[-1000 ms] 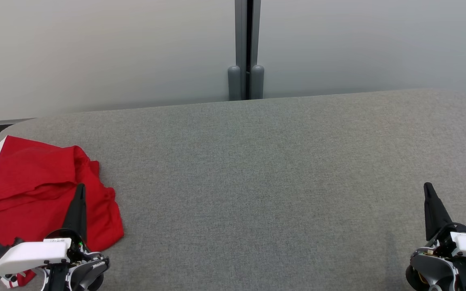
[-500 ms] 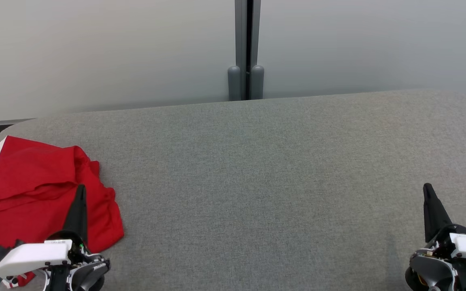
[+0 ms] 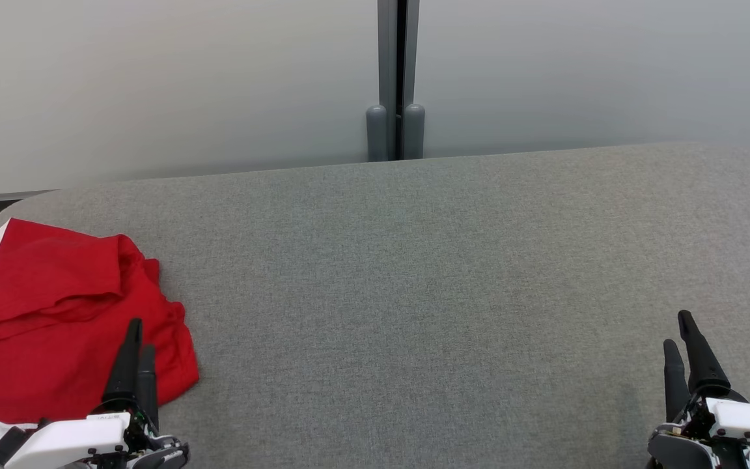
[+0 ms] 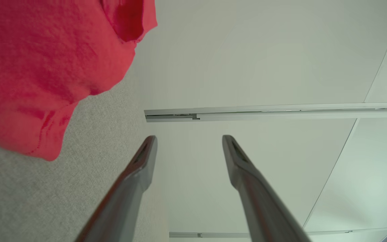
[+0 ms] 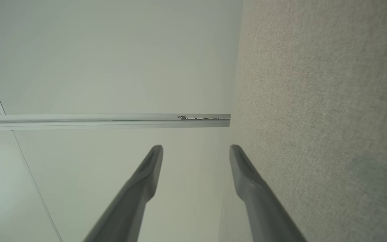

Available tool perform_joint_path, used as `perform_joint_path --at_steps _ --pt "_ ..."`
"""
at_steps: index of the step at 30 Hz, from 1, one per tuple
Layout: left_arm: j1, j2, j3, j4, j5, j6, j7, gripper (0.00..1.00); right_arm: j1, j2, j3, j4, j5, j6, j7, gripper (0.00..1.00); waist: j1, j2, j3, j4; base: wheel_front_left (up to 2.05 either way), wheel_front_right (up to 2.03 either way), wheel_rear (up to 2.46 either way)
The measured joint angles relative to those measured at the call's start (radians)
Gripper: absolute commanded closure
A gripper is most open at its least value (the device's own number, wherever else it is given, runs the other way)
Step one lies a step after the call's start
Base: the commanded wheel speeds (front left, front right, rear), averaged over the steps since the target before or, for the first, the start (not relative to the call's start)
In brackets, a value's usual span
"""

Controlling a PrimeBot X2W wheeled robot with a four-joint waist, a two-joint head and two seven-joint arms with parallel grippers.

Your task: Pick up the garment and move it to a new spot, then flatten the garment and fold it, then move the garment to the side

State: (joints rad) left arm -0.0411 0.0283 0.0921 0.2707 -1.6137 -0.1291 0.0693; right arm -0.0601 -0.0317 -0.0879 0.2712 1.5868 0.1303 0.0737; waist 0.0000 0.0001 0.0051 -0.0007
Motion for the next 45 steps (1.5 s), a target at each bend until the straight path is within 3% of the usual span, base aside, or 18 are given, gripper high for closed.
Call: perform_joint_path --at_steps 10,24,25,36,45 --pt "-0.002 0.002 0.007 -0.016 0.018 0.0 -0.044 0.0 -0.002 -0.001 0.005 -0.019 -0.121 0.0 -0.046 0.0 0.0 0.0 0.003 0.0 0.0 0.0 0.0" --pt "-0.011 0.006 0.026 -0.092 0.131 0.0 -0.105 0.0 -0.023 -0.003 -0.004 -0.128 -0.477 0.0 -0.105 0.0 0.0 0.0 0.004 0.005 0.0 0.0 0.0" --pt "-0.02 0.011 0.015 -0.146 0.214 0.0 -0.141 0.0 -0.023 -0.005 0.01 -0.192 -0.698 0.0 -0.139 0.0 0.0 0.0 0.004 0.009 0.0 0.0 0.0" --pt "-0.018 0.012 -0.063 -0.211 0.625 0.0 -0.173 0.0 -0.022 -0.007 0.061 -0.216 -0.964 0.0 -0.174 0.0 0.0 0.0 0.01 0.007 0.0 0.0 0.0" --pt "-0.007 0.013 -0.141 -0.208 0.891 0.101 -0.197 0.0 -0.022 -0.008 0.09 -0.22 -1.125 0.0 -0.2 0.0 0.0 0.0 0.015 0.006 0.0 0.0 0.0"
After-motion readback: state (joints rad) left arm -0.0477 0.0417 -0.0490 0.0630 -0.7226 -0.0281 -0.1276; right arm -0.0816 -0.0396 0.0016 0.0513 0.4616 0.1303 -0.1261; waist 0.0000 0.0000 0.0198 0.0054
